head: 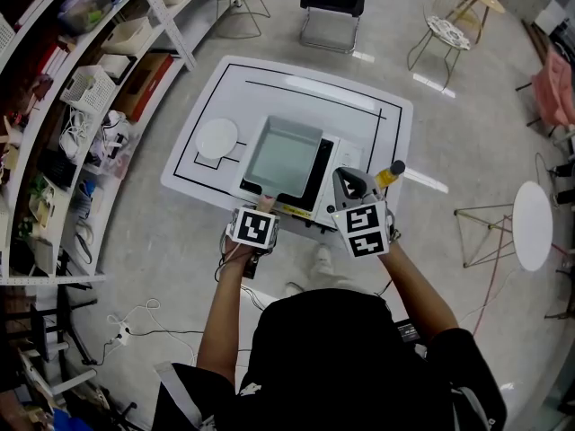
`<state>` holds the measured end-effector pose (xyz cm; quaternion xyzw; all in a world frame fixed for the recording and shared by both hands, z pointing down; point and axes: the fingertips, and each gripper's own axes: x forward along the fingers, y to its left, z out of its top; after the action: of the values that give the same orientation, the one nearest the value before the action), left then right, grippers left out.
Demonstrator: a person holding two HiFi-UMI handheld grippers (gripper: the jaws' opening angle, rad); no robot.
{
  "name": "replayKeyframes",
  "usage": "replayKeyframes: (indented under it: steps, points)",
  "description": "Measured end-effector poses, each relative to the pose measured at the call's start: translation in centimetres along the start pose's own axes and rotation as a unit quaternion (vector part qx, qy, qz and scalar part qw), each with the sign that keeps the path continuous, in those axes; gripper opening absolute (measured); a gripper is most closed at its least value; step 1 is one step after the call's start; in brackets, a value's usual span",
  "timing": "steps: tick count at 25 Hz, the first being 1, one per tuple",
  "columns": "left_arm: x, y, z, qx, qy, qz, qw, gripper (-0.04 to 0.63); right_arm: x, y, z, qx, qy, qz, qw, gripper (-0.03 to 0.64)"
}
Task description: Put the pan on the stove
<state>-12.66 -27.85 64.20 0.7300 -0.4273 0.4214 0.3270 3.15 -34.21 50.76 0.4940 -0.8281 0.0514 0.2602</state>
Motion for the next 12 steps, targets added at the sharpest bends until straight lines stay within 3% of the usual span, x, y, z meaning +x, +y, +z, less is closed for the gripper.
replayKeyframes:
  steps: [12]
  points:
    - [-0.91, -0.13, -0.27, 0.013, -0.039, 0.015, 0.9990, 0.180, -1.00, 1.03, 0.16, -0.002, -0.004, -0.002, 1.000, 0.002]
